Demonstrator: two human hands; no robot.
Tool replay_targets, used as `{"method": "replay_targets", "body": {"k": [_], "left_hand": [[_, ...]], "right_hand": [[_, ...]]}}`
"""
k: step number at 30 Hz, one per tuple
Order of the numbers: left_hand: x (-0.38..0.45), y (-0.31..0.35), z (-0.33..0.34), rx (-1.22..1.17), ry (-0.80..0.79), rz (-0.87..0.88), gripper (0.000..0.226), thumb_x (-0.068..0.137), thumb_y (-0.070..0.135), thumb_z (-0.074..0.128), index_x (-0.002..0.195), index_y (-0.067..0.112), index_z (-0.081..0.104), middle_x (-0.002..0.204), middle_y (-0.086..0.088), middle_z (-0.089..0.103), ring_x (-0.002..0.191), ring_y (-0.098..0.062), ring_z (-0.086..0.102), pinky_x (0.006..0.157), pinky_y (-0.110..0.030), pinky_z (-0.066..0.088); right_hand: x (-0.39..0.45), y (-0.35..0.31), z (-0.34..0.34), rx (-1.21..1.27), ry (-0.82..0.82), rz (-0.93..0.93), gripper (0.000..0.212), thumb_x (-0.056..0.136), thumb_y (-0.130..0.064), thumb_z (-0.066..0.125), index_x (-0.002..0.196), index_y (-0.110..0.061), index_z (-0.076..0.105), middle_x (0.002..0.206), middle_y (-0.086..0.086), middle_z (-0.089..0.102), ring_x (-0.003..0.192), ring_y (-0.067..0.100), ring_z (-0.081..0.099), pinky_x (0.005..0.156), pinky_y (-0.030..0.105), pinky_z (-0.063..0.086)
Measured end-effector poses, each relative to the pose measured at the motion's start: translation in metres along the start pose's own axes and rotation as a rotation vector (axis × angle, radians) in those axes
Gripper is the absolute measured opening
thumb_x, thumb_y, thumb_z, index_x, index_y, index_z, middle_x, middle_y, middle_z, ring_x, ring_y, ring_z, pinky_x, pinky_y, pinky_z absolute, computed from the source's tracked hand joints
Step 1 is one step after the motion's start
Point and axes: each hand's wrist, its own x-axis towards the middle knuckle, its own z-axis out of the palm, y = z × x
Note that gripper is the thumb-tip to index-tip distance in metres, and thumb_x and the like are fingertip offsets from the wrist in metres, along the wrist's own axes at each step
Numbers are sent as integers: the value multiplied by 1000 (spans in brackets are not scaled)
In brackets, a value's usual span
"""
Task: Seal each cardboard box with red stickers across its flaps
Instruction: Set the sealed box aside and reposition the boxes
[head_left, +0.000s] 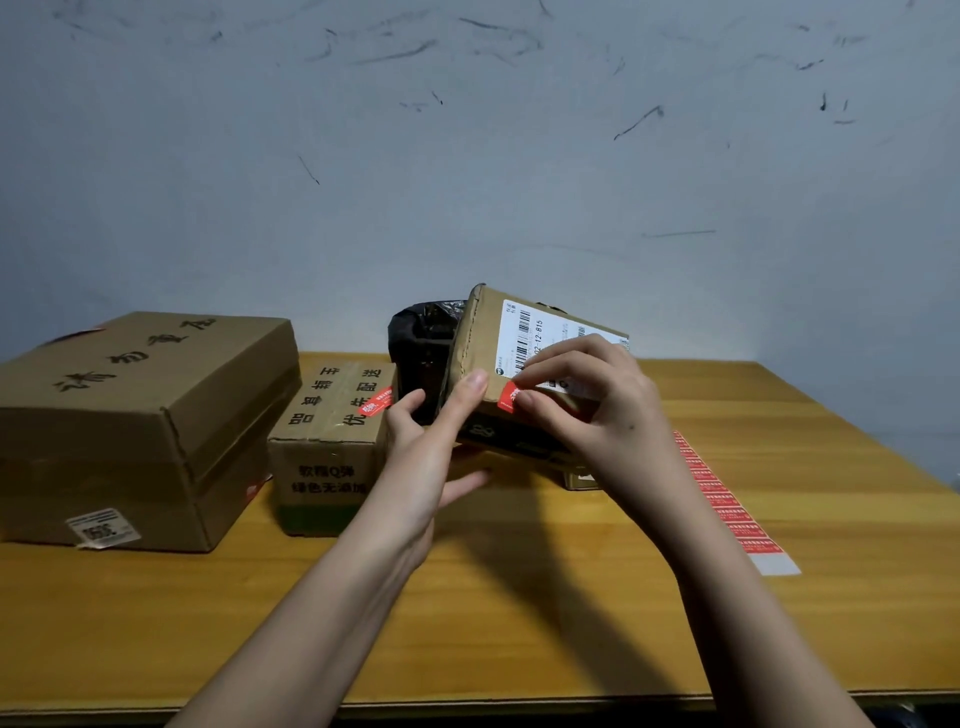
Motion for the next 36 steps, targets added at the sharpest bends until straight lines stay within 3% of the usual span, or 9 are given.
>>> {"method": "replay_targets", "body": {"k": [6,13,19,28,32,36], "left_hand": [[2,-1,1,-14,-4,-43,109,41,69,76,134,34,33,137,-5,42,122,-29,52,82,-45,58],[3,-1,0,-49,-23,-103,106,50,67,81,138,32,33,129,-6,48,112,-33,59,85,-47,56],[4,-1,0,-52,-60,-144,97,55,63,74,139,30,37,125,-9,58,104,-31,65,76,-42,59],[5,2,0,-27,-76,-152,98,55,63,74,140,32,36,125,-9,56,105,-32,64,79,-45,59],[4,5,0,-4,-73,-161,104,54,66,79,141,31,34,128,-9,53,108,-32,62,80,-46,58],[2,8,0,-19,-84,-174,106,50,66,77,140,29,34,129,-8,51,101,-27,61,83,-49,56]], "right_hand": [[7,-4,-5,70,-74,94,2,75,-37,69,77,-37,68,89,-13,61,96,8,56,80,27,42],[11,-6,-8,116,-151,131,8,81,-24,76,78,-29,71,87,-9,61,91,13,57,77,31,46],[11,-5,-9,113,-181,127,4,80,-25,77,79,-25,72,86,-9,61,90,13,58,78,36,49],[11,-2,-9,136,-206,162,6,82,-32,72,80,-28,68,85,-13,62,91,14,57,79,35,46],[13,-4,-11,177,-230,201,5,84,-25,73,80,-25,69,86,-9,64,86,12,59,74,31,45],[14,-8,-15,288,-229,274,3,84,-21,72,83,-21,70,85,2,69,83,28,64,73,36,51]]}}
